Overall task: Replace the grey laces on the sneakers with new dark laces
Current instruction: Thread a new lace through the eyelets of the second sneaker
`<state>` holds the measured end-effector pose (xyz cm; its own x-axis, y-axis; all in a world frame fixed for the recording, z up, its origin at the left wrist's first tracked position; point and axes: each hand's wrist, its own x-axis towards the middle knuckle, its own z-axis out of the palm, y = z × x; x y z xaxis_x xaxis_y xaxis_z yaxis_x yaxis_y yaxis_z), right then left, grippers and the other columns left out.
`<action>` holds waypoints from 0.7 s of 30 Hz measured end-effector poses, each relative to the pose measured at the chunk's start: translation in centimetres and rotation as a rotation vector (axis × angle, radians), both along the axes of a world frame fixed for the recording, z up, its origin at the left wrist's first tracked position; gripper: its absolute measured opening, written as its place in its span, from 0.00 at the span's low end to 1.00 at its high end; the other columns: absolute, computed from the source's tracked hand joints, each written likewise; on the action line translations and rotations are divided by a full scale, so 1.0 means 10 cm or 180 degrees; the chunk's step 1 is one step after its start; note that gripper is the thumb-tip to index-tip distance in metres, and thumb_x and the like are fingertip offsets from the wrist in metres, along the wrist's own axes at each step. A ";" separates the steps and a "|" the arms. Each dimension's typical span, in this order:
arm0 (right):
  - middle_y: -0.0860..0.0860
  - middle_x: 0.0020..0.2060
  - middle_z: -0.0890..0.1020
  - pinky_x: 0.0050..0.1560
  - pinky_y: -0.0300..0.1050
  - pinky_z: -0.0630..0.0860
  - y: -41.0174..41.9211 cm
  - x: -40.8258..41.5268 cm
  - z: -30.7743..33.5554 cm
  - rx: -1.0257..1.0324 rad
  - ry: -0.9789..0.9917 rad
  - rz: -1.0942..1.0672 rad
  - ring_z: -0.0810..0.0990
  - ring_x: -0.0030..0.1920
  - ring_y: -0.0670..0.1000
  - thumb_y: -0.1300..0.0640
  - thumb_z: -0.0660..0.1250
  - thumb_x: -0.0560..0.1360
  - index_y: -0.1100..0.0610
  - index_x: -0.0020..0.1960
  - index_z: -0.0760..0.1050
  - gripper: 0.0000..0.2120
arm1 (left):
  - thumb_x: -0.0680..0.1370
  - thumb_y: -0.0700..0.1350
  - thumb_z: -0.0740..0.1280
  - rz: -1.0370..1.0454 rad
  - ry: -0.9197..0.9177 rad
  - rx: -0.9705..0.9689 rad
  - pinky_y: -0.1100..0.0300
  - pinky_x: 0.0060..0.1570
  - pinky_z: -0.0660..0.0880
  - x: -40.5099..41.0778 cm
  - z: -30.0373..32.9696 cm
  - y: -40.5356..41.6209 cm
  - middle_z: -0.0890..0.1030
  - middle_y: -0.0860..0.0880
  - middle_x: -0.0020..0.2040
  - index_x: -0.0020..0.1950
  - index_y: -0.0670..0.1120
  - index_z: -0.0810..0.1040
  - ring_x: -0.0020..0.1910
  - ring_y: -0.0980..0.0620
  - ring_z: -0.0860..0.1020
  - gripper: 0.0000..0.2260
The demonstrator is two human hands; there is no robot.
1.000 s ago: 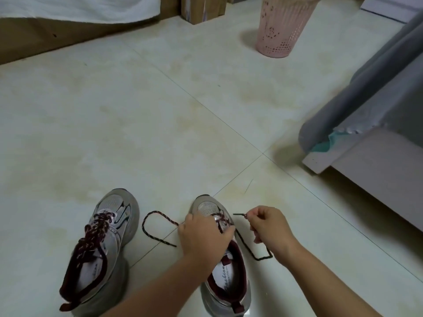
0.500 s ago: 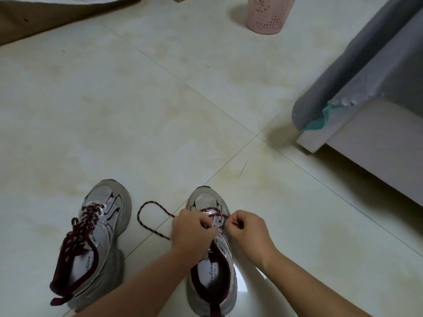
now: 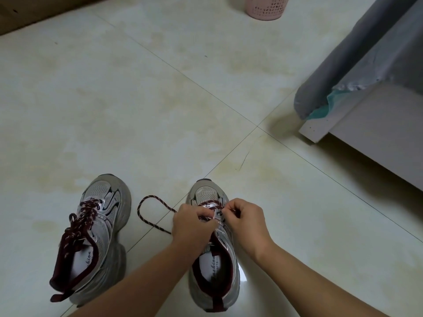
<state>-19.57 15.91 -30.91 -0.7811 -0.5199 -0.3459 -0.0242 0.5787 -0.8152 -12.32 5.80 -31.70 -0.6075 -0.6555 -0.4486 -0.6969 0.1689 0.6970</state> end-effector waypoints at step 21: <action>0.49 0.40 0.75 0.39 0.43 0.67 -0.11 -0.13 0.04 0.0878 0.0276 0.0328 0.74 0.45 0.52 0.53 0.71 0.69 0.50 0.37 0.69 0.10 | 0.74 0.47 0.66 -0.1809 -0.0566 -0.1555 0.60 0.48 0.67 -0.16 0.22 -0.15 0.78 0.51 0.51 0.48 0.51 0.81 0.51 0.51 0.76 0.06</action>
